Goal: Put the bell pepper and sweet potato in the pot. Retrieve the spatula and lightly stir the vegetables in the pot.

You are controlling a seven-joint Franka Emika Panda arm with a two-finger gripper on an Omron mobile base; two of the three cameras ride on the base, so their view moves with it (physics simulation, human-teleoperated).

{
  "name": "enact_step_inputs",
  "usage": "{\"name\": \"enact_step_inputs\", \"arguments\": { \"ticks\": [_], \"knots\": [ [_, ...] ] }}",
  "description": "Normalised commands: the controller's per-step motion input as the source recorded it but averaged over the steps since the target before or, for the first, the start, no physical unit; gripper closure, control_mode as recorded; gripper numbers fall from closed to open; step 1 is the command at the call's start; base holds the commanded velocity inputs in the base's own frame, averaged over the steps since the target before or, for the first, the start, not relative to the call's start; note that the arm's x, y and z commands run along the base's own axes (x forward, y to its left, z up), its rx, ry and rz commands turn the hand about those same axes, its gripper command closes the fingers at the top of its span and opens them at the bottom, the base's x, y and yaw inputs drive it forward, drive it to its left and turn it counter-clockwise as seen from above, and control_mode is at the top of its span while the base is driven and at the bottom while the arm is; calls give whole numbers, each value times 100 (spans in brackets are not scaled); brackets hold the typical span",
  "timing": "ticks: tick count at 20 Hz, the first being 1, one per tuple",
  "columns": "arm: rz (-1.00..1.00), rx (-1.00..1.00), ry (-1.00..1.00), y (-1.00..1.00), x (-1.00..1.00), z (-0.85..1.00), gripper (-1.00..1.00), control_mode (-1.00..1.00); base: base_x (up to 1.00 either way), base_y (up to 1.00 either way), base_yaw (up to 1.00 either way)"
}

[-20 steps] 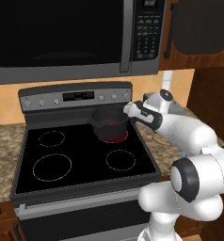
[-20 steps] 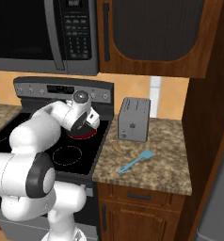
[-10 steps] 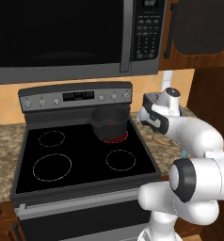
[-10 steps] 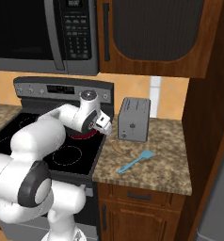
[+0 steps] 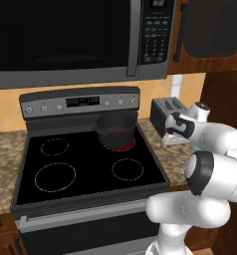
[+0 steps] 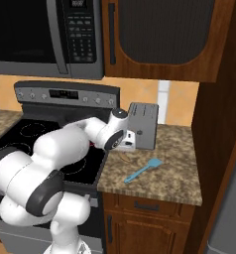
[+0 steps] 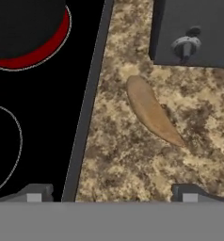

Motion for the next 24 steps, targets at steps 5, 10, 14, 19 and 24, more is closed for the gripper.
{"name": "enact_step_inputs", "arguments": {
  "ticks": [5,10,14,19,24],
  "knots": [
    [40,0,23,0,5,-28,-100,-100,0,0,0],
    [18,0,7,-3,19,-18,-100,-100,0,0,0],
    [2,0,0,-12,17,-29,-100,-100,0,0,0],
    [0,-4,0,-9,18,-33,-100,-100,0,0,0],
    [0,-3,0,-4,34,-22,-100,-100,0,0,0]
  ]
}}
